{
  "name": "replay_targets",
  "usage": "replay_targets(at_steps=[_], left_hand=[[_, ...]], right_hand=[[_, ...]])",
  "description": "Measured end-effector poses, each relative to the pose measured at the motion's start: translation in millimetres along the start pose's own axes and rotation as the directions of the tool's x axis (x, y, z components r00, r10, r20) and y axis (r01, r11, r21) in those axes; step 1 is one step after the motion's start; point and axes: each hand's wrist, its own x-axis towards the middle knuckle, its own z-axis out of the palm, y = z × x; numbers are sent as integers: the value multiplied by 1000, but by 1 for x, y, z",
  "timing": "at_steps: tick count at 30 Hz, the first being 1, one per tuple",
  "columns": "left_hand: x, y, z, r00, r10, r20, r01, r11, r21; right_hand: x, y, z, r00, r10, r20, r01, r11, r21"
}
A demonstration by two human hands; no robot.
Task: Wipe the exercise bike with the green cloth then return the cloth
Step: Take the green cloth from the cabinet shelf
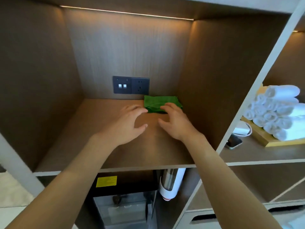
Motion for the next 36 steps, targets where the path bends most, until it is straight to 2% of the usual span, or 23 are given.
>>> replay_targets(at_steps=[3,8,13,19,36], left_hand=[[34,-2,7,999,-6,42,7,1000,-18],[80,-18,23,997,-12,76,3,994,112],[109,-31,46,985,-31,172,-5,979,203],[120,-35,62,970,-29,243,-26,975,221],[45,-36,44,976,-4,220,-29,988,149]], right_hand=[[26,1,8,999,51,-1,-51,998,-42],[51,9,25,987,163,-5,-163,985,-58],[57,25,32,968,236,83,-230,970,-75],[56,29,33,967,228,113,-219,972,-83],[0,5,31,985,108,135,-92,988,-121]])
